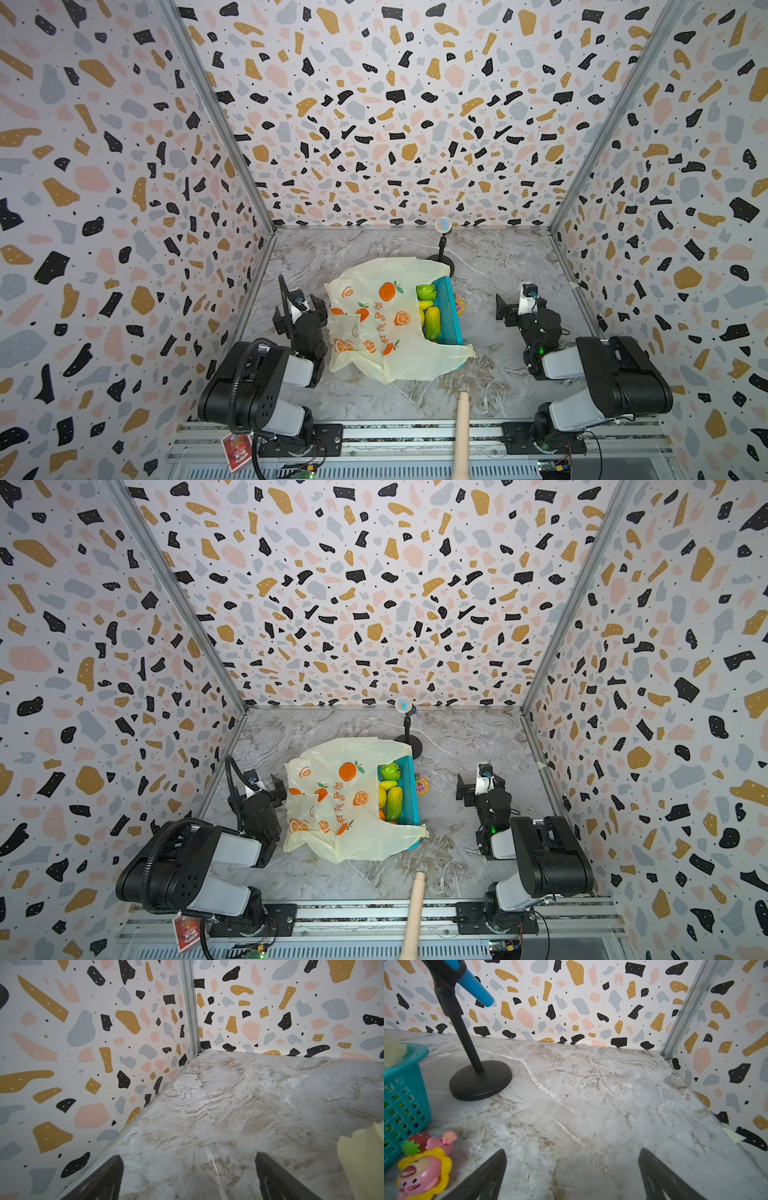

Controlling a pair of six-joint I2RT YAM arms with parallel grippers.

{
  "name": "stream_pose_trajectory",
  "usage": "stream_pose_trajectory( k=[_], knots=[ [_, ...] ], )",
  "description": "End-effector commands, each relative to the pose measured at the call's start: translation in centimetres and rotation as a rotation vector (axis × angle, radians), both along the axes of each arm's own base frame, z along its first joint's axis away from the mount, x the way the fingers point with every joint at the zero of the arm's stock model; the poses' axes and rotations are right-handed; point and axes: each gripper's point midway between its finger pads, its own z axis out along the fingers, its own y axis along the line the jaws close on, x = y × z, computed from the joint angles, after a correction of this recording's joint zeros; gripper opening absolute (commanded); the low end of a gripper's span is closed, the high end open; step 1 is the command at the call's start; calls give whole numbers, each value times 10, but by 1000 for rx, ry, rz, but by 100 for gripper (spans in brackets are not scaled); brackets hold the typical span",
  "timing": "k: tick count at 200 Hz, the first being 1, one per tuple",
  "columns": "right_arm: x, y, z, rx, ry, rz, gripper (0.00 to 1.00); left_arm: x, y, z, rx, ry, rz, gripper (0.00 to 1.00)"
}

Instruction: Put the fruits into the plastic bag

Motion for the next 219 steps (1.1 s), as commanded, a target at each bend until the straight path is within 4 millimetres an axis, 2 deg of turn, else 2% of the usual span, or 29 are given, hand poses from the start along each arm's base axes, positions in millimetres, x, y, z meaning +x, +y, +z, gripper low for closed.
stream_pose_trajectory(
  k=[1,172,188,197,209,219],
  knots=[
    [5,0,10,-10,-26,4,99,6,1,16,-14,-65,7,99],
    [4,0,9,-8,-21,5,99,8,-1,15,-18,-50,-12,99],
    [12,-4,15,-6,-8,-29,99,16,-4,15,-42,-38,-63,99],
    [25,-12,13,11,113,-90,99,21,0,26,-62,-55,-31,99],
    [41,-25,20,95,232,-196,99,44,5,30,-88,115,31,99],
    [46,-26,35,158,232,-222,100,55,11,42,-49,196,77,100]
  ],
)
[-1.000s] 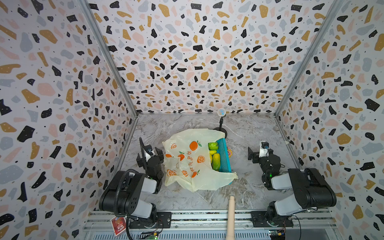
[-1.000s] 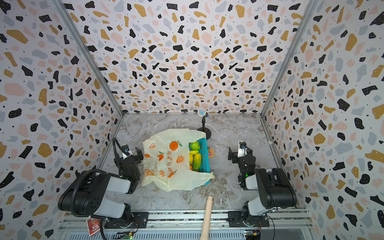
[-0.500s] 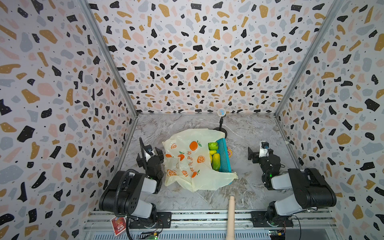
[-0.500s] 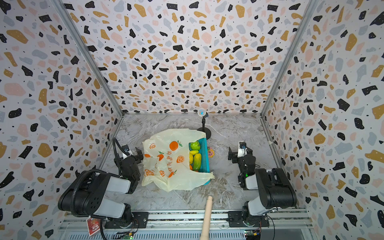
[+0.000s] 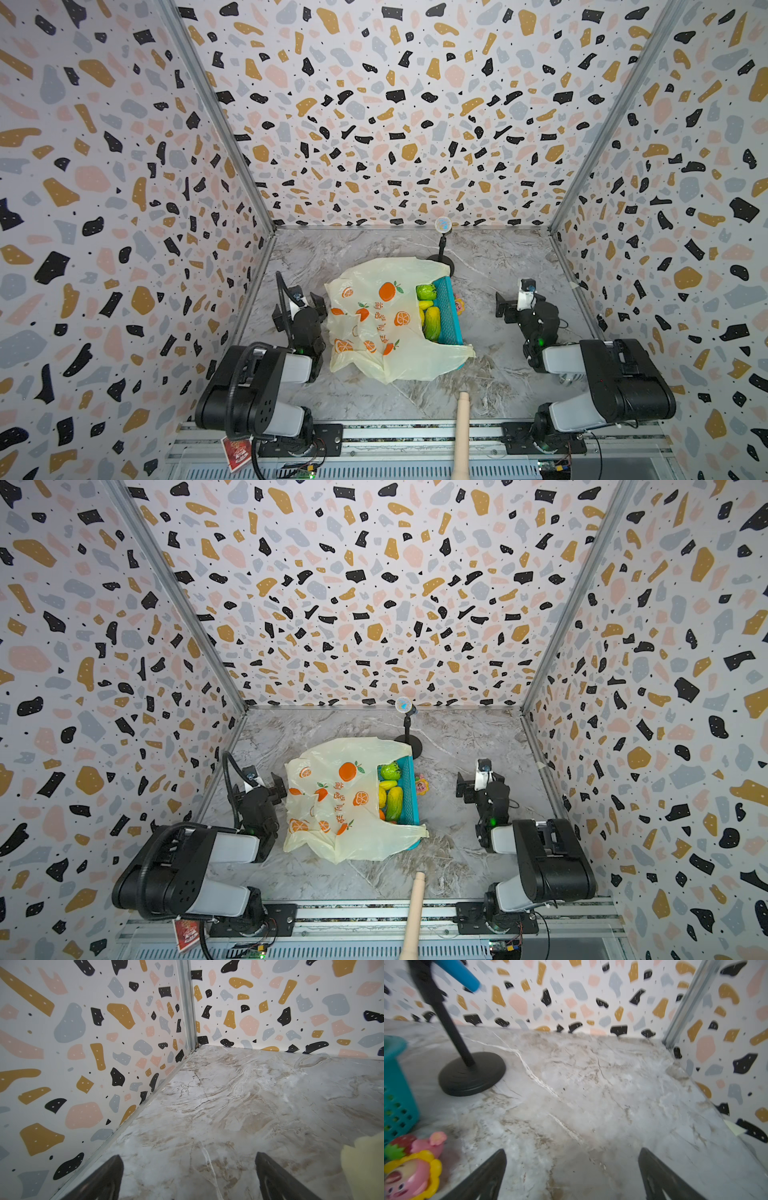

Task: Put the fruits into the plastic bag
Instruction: 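Lift the cream bag's rim with the left gripper while the right arm reaches the basket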

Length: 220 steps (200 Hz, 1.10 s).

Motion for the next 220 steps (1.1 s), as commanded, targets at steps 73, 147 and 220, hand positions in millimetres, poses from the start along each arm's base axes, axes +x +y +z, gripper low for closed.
stream_pose_trajectory(
  k=[73,147,220],
  knots=[
    [-54,57,81,431,67,-98,100,-1,-69,156,-129,69,51,100],
    [-77,59,91,295,92,-40,100,-58,-346,50,-2,675,-707,94],
    [-83,57,83,285,96,-38,100,-64,-342,8,77,810,-665,72]
  ],
)
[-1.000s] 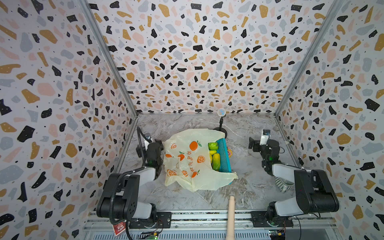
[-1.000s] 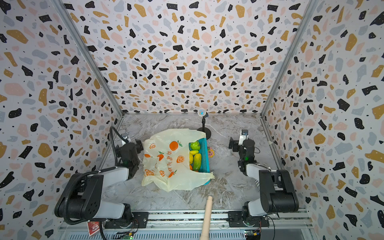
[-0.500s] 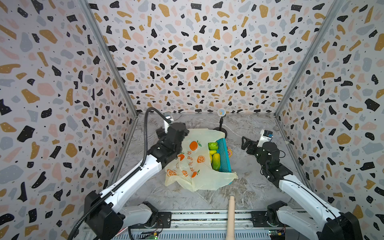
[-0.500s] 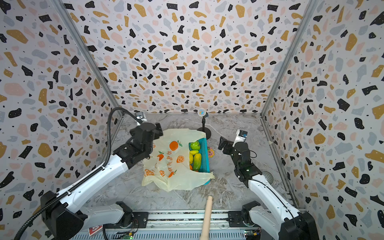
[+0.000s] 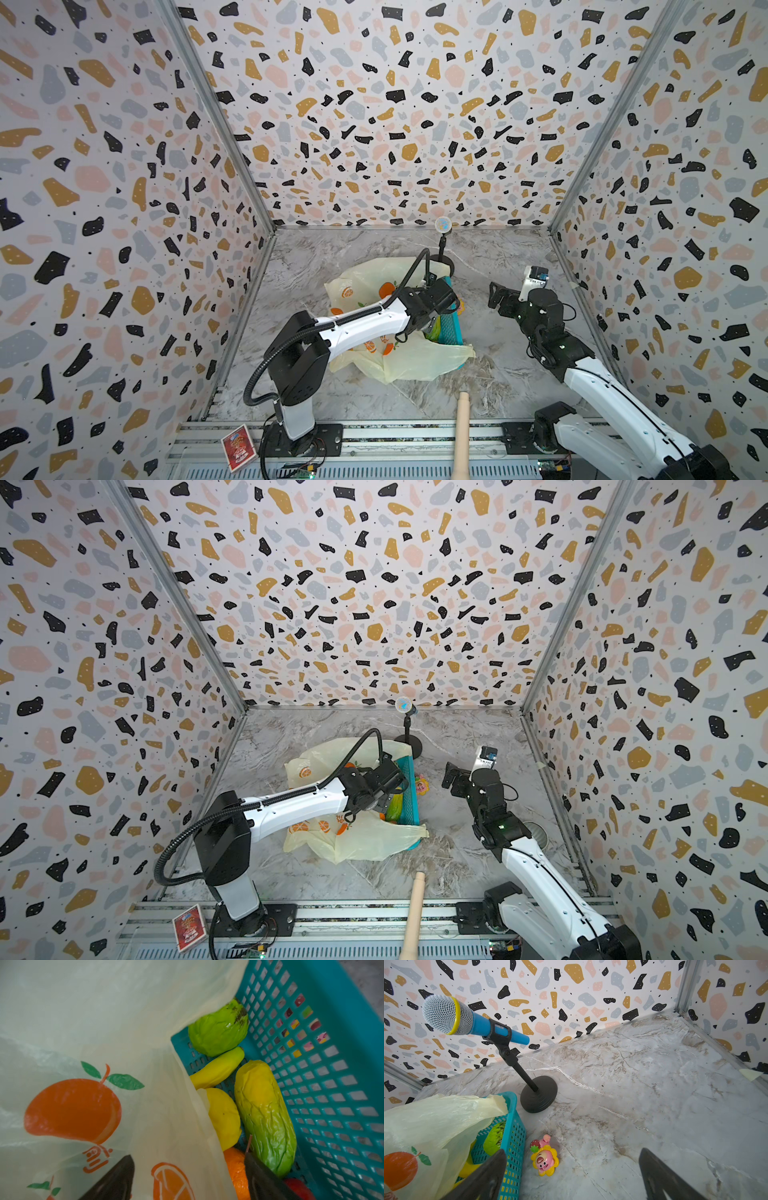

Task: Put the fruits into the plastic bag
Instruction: 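Lift the cream bag's rim with the left gripper while the right arm reaches the basket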

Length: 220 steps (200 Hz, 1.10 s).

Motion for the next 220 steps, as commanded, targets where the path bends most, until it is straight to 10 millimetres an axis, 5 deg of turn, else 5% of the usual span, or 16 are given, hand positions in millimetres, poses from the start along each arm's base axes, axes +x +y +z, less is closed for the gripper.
stream_pose_trajectory(
  k=[1,61,85,109,135,158,220],
  knots=[
    [-5,-4,-3,-22,4,-6,100,-4,6,7,2,14,-1,71],
    [-4,0,6,-19,-13,19,99,-3,-7,-2,-58,31,-1,49],
    [-4,1,12,-10,-19,25,98,1,-5,4,-50,4,0,22],
    [-4,1,22,4,-42,22,97,12,4,44,-92,-111,7,0],
    [-5,3,38,19,-73,32,95,9,12,112,-285,-266,-57,0],
    [-5,13,49,22,-92,92,93,4,35,152,-484,-319,-82,0],
    [-12,74,53,27,-89,344,91,-8,89,166,-755,-269,-124,0]
  ],
)
